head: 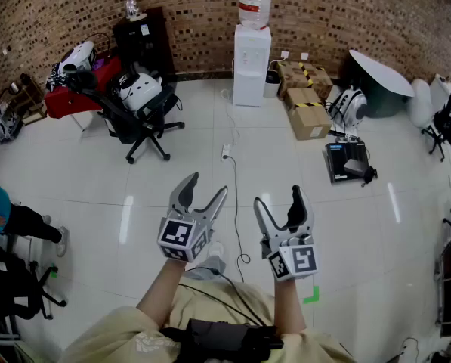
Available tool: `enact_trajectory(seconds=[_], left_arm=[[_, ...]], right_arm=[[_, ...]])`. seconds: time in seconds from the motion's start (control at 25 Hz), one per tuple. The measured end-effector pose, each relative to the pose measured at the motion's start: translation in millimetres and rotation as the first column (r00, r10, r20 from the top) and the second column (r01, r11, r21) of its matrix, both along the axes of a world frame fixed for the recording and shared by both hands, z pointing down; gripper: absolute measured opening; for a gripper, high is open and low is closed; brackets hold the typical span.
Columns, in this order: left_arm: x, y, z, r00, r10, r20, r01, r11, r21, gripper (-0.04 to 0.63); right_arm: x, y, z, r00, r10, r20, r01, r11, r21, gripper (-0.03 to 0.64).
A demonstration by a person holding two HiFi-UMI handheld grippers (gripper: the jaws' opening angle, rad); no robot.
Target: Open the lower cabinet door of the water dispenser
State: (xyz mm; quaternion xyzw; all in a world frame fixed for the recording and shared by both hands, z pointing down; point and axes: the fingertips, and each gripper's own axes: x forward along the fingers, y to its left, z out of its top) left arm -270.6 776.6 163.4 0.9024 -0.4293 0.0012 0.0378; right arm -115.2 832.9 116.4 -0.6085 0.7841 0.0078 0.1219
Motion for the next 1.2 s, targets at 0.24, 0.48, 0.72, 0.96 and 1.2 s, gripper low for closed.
enact_trajectory(seconds=[0.24, 0.48, 0.72, 0.96, 1.2], left_arm=[[-20, -70, 0, 0.999, 0.02, 0.043, -0.021, 0.999, 0.031, 0.313], [-42, -127, -2, 0.999, 0.047, 0.005, -0.048, 0.998, 0.039, 0.314], [-53, -160, 4, 0.998, 0.063, -0.021, -0.063, 0.998, 0.012, 0.313], [-54, -185, 5, 0.997, 0.071, -0.014, -0.071, 0.997, 0.0, 0.313], [-45, -210, 9, 0.998, 0.068, 0.002, -0.068, 0.997, 0.019, 0.313]], right_arm=[[-23, -65, -6, 1.0, 0.024, -0.002, -0.024, 1.0, 0.0, 0.44], [-56, -123, -11, 0.999, 0.024, -0.043, -0.024, 1.0, -0.012, 0.44], [-63, -146, -8, 0.995, 0.06, -0.075, -0.063, 0.997, -0.046, 0.44], [-56, -171, -3, 0.994, 0.097, -0.056, -0.101, 0.993, -0.064, 0.44], [-49, -192, 2, 0.995, 0.086, -0.044, -0.089, 0.993, -0.072, 0.44]])
